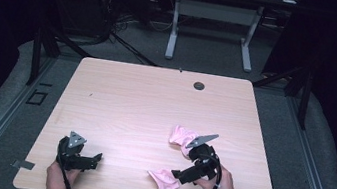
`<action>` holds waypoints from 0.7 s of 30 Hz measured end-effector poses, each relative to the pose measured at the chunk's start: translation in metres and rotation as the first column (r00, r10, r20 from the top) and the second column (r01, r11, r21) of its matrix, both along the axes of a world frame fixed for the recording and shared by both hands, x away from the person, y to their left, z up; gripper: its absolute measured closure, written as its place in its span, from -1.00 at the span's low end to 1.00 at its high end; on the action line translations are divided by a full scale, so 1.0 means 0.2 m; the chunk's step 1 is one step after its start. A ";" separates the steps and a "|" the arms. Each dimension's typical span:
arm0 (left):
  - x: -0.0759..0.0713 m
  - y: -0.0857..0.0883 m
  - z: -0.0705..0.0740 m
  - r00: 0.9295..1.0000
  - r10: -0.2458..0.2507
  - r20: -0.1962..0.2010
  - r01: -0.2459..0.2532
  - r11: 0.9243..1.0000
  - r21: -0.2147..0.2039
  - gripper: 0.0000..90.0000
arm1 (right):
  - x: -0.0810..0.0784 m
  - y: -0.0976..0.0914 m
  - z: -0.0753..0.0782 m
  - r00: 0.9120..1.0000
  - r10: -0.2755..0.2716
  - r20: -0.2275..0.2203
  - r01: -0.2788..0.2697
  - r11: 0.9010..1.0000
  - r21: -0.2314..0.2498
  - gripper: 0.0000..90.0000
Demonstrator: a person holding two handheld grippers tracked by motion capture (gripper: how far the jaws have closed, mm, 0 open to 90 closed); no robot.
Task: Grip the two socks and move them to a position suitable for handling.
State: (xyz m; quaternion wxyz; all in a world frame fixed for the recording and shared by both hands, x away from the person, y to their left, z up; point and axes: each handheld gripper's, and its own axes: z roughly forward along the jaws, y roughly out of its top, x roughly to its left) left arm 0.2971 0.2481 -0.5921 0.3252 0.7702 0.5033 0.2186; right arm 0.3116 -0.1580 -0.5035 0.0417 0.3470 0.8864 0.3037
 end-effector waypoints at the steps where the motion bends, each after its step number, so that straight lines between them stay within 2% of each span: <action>1: 0.00 0.00 0.00 1.000 0.000 0.000 0.000 1.000 0.000 -0.90 | 0.03 -0.01 0.01 1.000 -0.016 0.010 0.016 1.000 0.001 -1.00; 5: 0.00 0.00 0.00 1.000 0.001 0.000 -0.001 1.000 0.000 -0.90 | 0.16 -0.04 0.01 0.997 -0.070 0.009 0.070 0.998 -0.003 -0.97; 6: 0.00 0.00 0.00 1.000 0.000 0.000 0.000 1.000 0.000 -0.90 | 0.23 -0.05 -0.01 0.996 -0.094 0.006 0.094 0.995 -0.017 -0.96; 8: 0.00 0.00 0.00 1.000 0.001 0.000 -0.001 1.000 0.000 -0.90 | 0.25 -0.05 -0.02 0.995 -0.102 -0.006 0.102 0.995 -0.020 -0.94; 9: 0.00 0.00 0.00 1.000 0.001 0.000 -0.001 1.000 0.000 -0.90 | 0.32 -0.05 -0.06 0.992 -0.124 -0.022 0.123 0.992 -0.036 -0.87; 12: 0.00 0.00 0.00 1.000 0.001 0.001 -0.001 1.000 0.000 -0.90 | 0.38 -0.03 -0.10 0.989 -0.147 -0.017 0.146 0.988 -0.054 -0.71; 15: 0.00 0.00 0.00 1.000 0.000 0.000 0.000 1.000 0.000 -0.90 | 0.41 -0.01 -0.13 0.988 -0.155 -0.021 0.154 0.987 -0.054 -0.70; 18: 0.00 0.00 0.00 1.000 0.000 0.000 0.000 1.000 0.001 -0.90 | 0.45 0.01 -0.16 0.986 -0.166 -0.023 0.164 0.983 -0.077 -0.68; 19: 0.00 0.00 0.00 1.000 0.000 0.000 0.000 1.000 0.000 -0.90 | 0.47 0.02 -0.18 0.986 -0.167 -0.030 0.163 0.982 -0.099 -0.51; 20: 0.00 0.00 0.00 1.000 0.001 0.000 -0.001 1.000 0.000 -0.90 | 0.47 0.02 -0.18 0.986 -0.167 -0.030 0.163 0.982 -0.099 -0.51; 21: 0.00 0.00 0.00 1.000 0.001 0.000 -0.001 1.000 0.001 -0.90 | 0.47 0.02 -0.19 0.983 -0.182 -0.026 0.180 0.981 -0.075 -0.34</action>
